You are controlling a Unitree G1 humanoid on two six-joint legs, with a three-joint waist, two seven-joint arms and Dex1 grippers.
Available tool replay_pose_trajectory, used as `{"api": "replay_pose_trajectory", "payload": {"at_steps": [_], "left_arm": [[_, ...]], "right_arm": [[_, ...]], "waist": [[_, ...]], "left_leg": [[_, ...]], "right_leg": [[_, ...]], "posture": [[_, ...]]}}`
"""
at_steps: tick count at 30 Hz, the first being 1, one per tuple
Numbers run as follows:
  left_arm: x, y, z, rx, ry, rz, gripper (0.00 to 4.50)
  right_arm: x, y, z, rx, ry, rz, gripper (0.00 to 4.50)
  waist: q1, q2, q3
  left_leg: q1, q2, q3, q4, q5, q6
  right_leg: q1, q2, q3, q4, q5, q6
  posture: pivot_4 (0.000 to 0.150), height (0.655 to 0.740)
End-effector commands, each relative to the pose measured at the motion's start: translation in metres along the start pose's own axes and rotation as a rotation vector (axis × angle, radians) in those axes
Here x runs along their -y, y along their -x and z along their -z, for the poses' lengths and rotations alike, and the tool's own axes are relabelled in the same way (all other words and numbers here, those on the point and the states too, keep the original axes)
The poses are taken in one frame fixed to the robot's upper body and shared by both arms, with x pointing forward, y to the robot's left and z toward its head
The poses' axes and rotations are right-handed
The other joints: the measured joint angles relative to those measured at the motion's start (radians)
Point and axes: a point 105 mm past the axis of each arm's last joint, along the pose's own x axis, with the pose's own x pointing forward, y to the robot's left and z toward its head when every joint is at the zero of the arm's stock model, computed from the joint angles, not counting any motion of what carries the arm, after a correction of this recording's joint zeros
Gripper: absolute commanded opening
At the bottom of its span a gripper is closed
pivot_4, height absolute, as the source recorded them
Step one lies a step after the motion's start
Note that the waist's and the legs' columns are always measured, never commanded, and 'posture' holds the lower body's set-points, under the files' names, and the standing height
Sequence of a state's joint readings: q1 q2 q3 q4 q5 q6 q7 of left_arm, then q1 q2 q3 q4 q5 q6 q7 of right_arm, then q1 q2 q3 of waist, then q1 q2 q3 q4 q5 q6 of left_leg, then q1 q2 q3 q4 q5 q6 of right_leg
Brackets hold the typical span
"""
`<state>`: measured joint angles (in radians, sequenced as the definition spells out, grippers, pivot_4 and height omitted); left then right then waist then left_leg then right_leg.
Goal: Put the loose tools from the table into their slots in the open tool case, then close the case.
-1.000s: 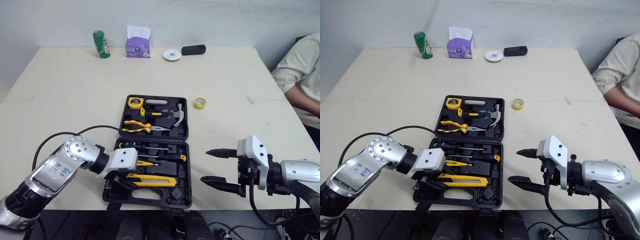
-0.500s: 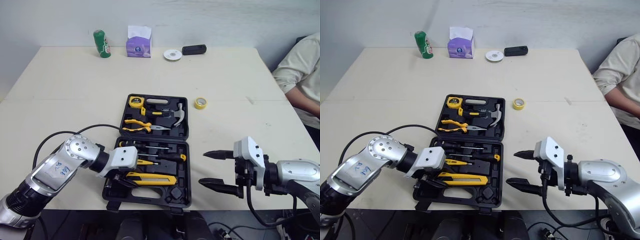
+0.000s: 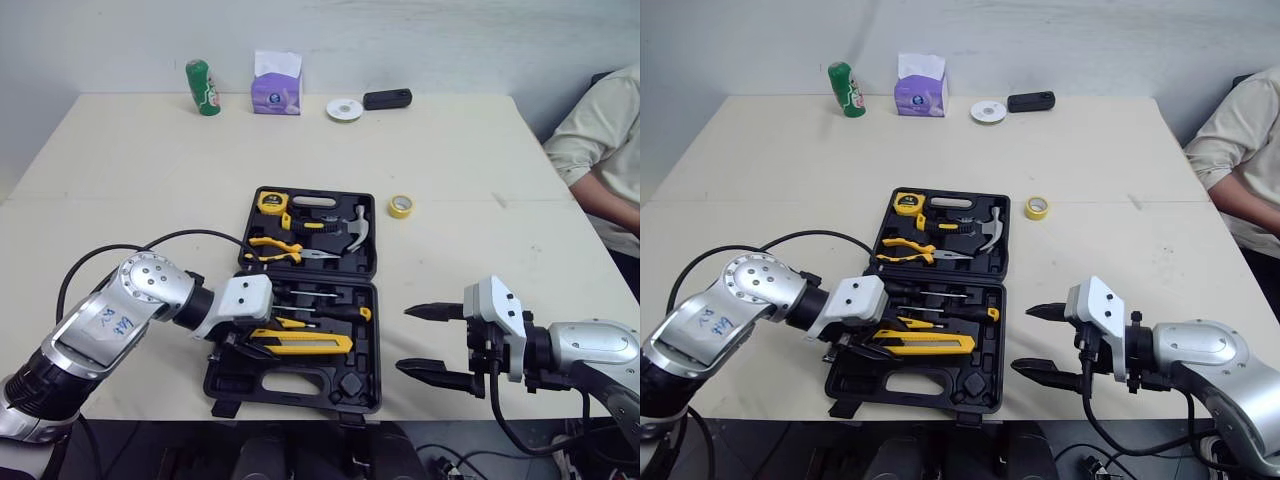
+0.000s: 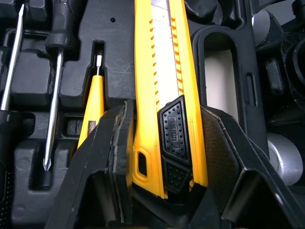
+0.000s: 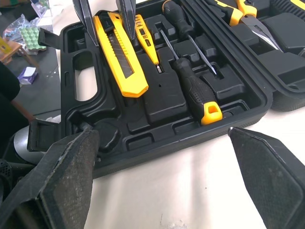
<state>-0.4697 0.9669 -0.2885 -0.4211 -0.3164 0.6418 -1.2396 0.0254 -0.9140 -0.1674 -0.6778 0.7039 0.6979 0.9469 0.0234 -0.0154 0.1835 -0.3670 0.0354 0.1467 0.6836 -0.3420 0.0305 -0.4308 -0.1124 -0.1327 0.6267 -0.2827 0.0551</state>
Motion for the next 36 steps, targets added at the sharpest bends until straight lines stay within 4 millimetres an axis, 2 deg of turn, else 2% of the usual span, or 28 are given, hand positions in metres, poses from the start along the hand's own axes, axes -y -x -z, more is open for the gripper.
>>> {"api": "replay_pose_trajectory", "payload": {"at_steps": [1, 9, 16, 18, 20, 22, 23, 26, 30, 33, 36], "left_arm": [[0.005, 0.002, -0.004, -0.009, -0.05, 0.015, 1.62], [0.002, -0.006, 0.012, -0.045, -0.041, 0.01, 1.62], [0.004, -0.009, 0.013, -0.034, -0.024, 0.029, 1.62], [0.006, -0.009, 0.014, -0.037, -0.03, 0.04, 2.65], [0.01, -0.006, 0.012, -0.026, -0.022, 0.065, 3.36], [0.013, -0.002, 0.006, -0.002, -0.033, 0.078, 4.32], [0.011, 0.001, 0.002, 0.012, -0.038, 0.064, 4.47], [0.005, 0.007, -0.006, 0.046, -0.057, 0.024, 4.47], [0.01, 0.007, -0.016, 0.181, -0.124, 0.046, 4.47], [0.016, 0.001, -0.02, 0.356, -0.027, 0.068, 3.64], [0.021, -0.003, -0.021, 0.48, 0.11, 0.111, 2.23]], "right_arm": [[-0.001, 0.001, -0.006, 0.011, 0.037, -0.005, 4.5], [-0.001, 0.001, -0.007, 0.013, 0.039, -0.007, 4.5], [-0.002, 0.001, -0.008, 0.014, 0.043, -0.009, 4.5], [-0.002, 0.001, -0.008, 0.014, 0.045, -0.011, 4.5], [-0.002, 0.001, -0.009, 0.015, 0.048, -0.013, 4.5], [-0.002, 0.001, -0.009, 0.015, 0.05, -0.014, 4.5], [-0.002, 0.002, -0.009, 0.015, 0.051, -0.014, 4.5], [-0.002, 0.002, -0.009, 0.015, 0.052, -0.013, 4.5], [-0.002, 0.001, -0.01, 0.018, 0.054, -0.014, 4.5], [-0.002, -0.002, -0.012, 0.032, 0.061, -0.019, 4.5], [-0.004, -0.003, -0.016, 0.05, 0.073, -0.04, 4.5]], "waist": [[0.0, 0.0, 0.0], [0.0, 0.0, 0.0], [0.0, 0.0, 0.0], [0.0, 0.0, 0.0], [-0.002, 0.0, 0.0], [-0.003, 0.0, 0.0], [-0.002, 0.0, 0.0], [0.0, 0.0, 0.0], [0.0, 0.0, 0.0], [-0.003, 0.0, 0.0], [-0.003, 0.0, 0.0]], "left_leg": [[0.0, 0.0, 0.0, 0.0, 0.0, 0.0], [0.0, 0.0, 0.0, 0.0, 0.0, 0.0], [0.0, 0.0, 0.0, 0.0, 0.0, 0.0], [0.0, 0.0, 0.0, 0.0, 0.0, 0.0], [0.0, 0.0, 0.0, 0.0, 0.0, 0.0], [0.0, 0.0, 0.0, 0.0, 0.0, 0.0], [0.0, 0.0, 0.0, 0.0, 0.0, 0.0], [0.0, 0.0, 0.0, 0.001, 0.0, 0.0], [0.0, 0.0, 0.0, 0.001, 0.0, 0.001], [0.0, 0.0, 0.0, 0.001, 0.0, 0.001], [0.0, 0.0, 0.0, 0.002, 0.001, 0.001]], "right_leg": [[0.0, 0.0, 0.0, 0.0, 0.0, 0.0], [0.0, 0.0, 0.0, 0.0, 0.0, 0.0], [0.0, 0.0, 0.0, 0.0, 0.0, 0.0], [0.0, 0.0, 0.0, 0.0, 0.0, 0.0], [0.0, 0.0, 0.0, 0.0, 0.0, 0.0], [0.0, 0.0, 0.0, 0.0, 0.0, 0.0], [0.0, 0.0, 0.0, 0.0, 0.0, 0.0], [0.0, 0.0, 0.0, 0.0, 0.0, 0.0], [0.0, 0.0, 0.0, 0.0, 0.0, 0.0], [0.0, 0.0, 0.0, 0.0, 0.0, 0.0], [0.0, 0.0, 0.0, 0.001, 0.0, 0.001]], "posture": [[0.15, 0.7316], [0.15, 0.7316], [0.15, 0.7316], [0.15, 0.7316], [0.15, 0.7316], [0.15, 0.7316], [0.15, 0.7316], [0.15, 0.7316], [0.15, 0.7316], [0.15, 0.7316], [0.15, 0.7316]]}}
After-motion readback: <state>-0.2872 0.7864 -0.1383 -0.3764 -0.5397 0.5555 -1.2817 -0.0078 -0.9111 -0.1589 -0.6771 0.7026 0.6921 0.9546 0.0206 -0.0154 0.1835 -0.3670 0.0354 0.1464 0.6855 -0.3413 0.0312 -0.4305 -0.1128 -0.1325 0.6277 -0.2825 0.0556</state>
